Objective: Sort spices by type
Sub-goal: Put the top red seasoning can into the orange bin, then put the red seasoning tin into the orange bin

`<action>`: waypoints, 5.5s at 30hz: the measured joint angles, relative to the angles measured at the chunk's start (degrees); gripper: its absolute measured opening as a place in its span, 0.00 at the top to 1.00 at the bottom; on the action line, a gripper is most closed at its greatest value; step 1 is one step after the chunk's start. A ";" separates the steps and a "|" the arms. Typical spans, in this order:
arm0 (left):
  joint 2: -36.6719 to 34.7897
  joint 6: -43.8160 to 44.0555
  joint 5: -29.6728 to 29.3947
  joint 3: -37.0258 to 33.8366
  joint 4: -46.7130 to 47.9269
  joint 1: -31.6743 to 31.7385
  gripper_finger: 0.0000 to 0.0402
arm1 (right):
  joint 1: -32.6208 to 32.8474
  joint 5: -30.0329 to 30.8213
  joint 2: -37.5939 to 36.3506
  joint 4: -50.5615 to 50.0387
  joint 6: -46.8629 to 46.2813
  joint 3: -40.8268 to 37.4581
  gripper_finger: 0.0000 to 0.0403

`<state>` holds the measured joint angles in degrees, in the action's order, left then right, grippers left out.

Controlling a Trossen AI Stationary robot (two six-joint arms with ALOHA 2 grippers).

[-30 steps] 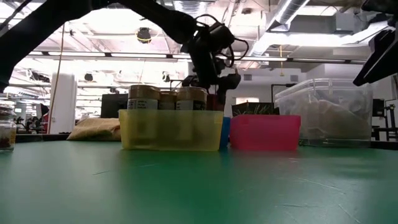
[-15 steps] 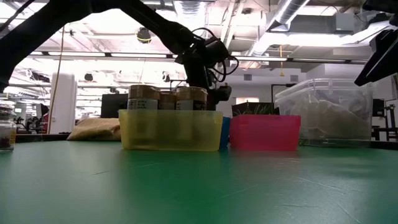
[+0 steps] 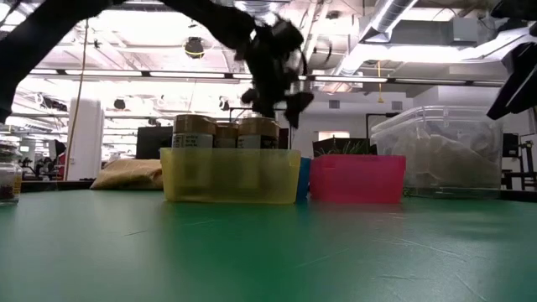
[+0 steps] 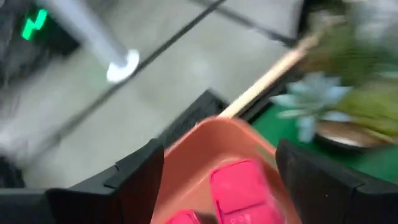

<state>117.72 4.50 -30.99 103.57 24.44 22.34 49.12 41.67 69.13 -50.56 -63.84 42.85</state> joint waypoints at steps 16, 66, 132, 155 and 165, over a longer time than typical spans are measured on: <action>-5.69 -25.65 14.76 -9.09 -3.84 -19.05 0.31 | 1.24 -15.36 1.81 -2.89 -13.44 5.19 0.28; -26.06 -25.20 17.37 -27.04 -8.73 -28.12 0.34 | 2.16 -48.33 35.23 -12.14 -30.78 32.28 0.04; -18.04 -20.93 29.91 -26.80 -10.74 -30.76 0.34 | -5.02 -24.59 24.24 -20.36 -12.23 21.97 0.38; -20.32 -9.46 23.17 -26.82 -5.68 -32.12 0.34 | -7.68 -8.20 38.97 -3.25 -23.43 21.84 0.38; -20.18 -3.33 22.98 -26.82 -6.88 -33.30 0.34 | -7.67 -7.97 36.56 -2.22 -19.46 22.62 0.38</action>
<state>97.54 1.18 -8.01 76.75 17.56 -10.96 41.46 33.71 105.69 -52.78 -83.31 65.47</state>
